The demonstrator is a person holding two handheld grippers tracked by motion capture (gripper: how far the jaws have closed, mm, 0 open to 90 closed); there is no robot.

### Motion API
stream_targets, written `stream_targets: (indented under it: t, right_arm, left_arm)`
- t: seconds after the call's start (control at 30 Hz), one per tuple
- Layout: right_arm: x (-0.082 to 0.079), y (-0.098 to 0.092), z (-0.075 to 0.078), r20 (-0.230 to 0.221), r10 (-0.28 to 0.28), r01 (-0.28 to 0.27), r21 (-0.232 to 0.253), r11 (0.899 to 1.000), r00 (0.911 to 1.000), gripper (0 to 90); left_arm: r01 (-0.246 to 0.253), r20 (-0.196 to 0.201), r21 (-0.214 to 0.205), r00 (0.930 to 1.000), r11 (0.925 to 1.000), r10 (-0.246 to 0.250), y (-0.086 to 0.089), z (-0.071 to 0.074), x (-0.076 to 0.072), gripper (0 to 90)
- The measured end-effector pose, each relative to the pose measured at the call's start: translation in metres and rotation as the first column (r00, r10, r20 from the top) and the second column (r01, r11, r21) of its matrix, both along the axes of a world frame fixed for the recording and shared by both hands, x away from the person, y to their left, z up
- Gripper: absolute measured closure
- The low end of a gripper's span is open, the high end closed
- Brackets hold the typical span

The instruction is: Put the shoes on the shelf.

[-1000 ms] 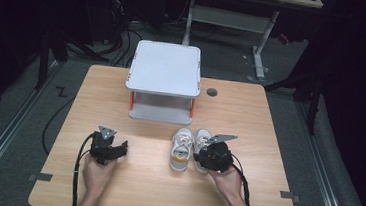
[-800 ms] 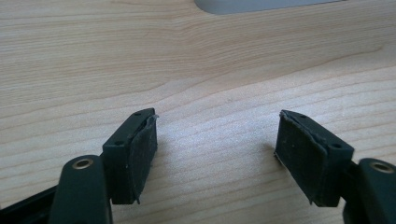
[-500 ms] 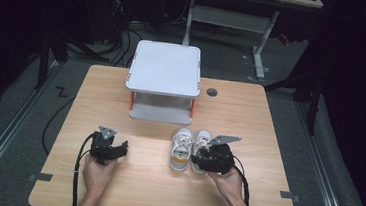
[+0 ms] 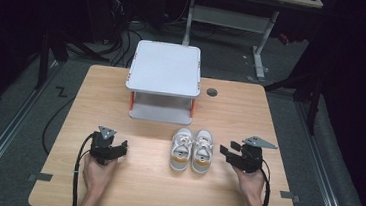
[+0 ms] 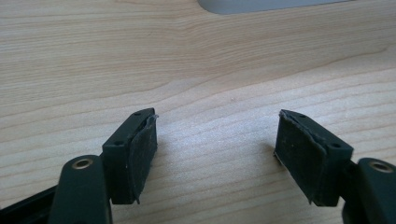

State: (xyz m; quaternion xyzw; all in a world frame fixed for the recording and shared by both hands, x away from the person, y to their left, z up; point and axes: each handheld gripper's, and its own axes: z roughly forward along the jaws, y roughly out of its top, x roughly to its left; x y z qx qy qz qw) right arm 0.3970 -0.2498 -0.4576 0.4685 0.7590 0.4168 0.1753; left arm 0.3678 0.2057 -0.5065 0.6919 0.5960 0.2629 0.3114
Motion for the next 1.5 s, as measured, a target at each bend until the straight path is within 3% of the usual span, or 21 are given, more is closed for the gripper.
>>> stream_targets:
  t: [0.07, 0.23, 0.27, 0.37, 0.43, 0.77, 0.9, 1.0, 1.27, 1.33, 1.37, 1.5]
  right_arm:
    - [0.009, -0.015, -0.015, -0.02, -0.072, 0.071, -0.034, 0.997, 0.9972, 46.2]
    - [0.015, -0.029, -0.029, -0.046, -0.138, 0.134, -0.069, 0.988, 0.9894, 44.4]
    - [0.017, -0.033, -0.035, -0.051, -0.157, 0.151, -0.1, 0.983, 0.9864, 43.5]
    - [0.018, -0.036, -0.041, -0.055, -0.171, 0.162, -0.136, 0.977, 0.9837, 41.9]
    - [0.019, -0.037, -0.043, -0.022, -0.171, 0.165, -0.171, 0.971, 0.985, 40.8]
    - [0.021, -0.038, -0.044, -0.022, -0.164, 0.158, -0.177, 0.971, 0.9862, 38.1]
    - [0.021, -0.038, -0.044, -0.022, -0.164, 0.157, -0.178, 0.971, 0.9863, 37.8]
    - [0.021, -0.038, -0.044, -0.022, -0.162, 0.155, -0.179, 0.971, 0.9866, 36.8]
    - [0.021, -0.038, -0.044, -0.023, -0.16, 0.153, -0.179, 0.972, 0.9869, 36.4]
    - [0.02, -0.038, -0.044, -0.023, -0.16, 0.153, -0.179, 0.972, 0.9868, 36.4]
    - [0.02, -0.038, -0.044, -0.023, -0.16, 0.153, -0.179, 0.972, 0.9868, 36.4]
    - [0.02, -0.038, -0.044, -0.023, -0.16, 0.153, -0.18, 0.972, 0.9869, 36.3]
  left_arm:
    - [0.002, -0.002, 0.006, 1.0, 1.0, -0.002, -0.001, 0.0, 0.0, 27.7]
    - [0.01, -0.005, 0.006, 0.9999, 0.9999, -0.01, -0.001, 0.0, 0.0, 25.9]
    - [0.012, -0.005, 0.007, 0.9999, 0.9999, -0.012, -0.001, 0.0, 0.0, 25.3]
    - [0.016, -0.008, 0.009, 0.9998, 0.9998, -0.016, -0.001, 0.0, 0.001, 24.8]
    - [0.012, -0.008, 0.006, 0.9999, 0.9999, -0.012, -0.002, 0.0, 0.001, 24.4]
    - [0.01, -0.019, 0.005, 0.9998, 0.9999, -0.01, -0.003, 0.001, 0.003, 25.3]
    - [0.027, -0.042, -0.055, 0.9987, 0.9981, -0.029, -0.001, 0.007, 0.003, 30.9]
    - [0.053, -0.039, -0.07, 0.9977, 0.9961, -0.055, -0.006, 0.014, 0.0, 31.4]
    - [0.155, 0.005, -0.104, 0.9879, 0.9824, -0.155, -0.037, 0.038, -0.012, 29.2]
    - [0.193, 0.012, -0.121, 0.9811, 0.9738, -0.193, -0.049, 0.044, -0.014, 29.2]
    - [0.193, 0.012, -0.121, 0.9811, 0.9738, -0.193, -0.049, 0.044, -0.014, 28.9]
    - [0.245, 0.01, -0.11, 0.9693, 0.9632, -0.246, -0.07, 0.052, -0.019, 29.5]
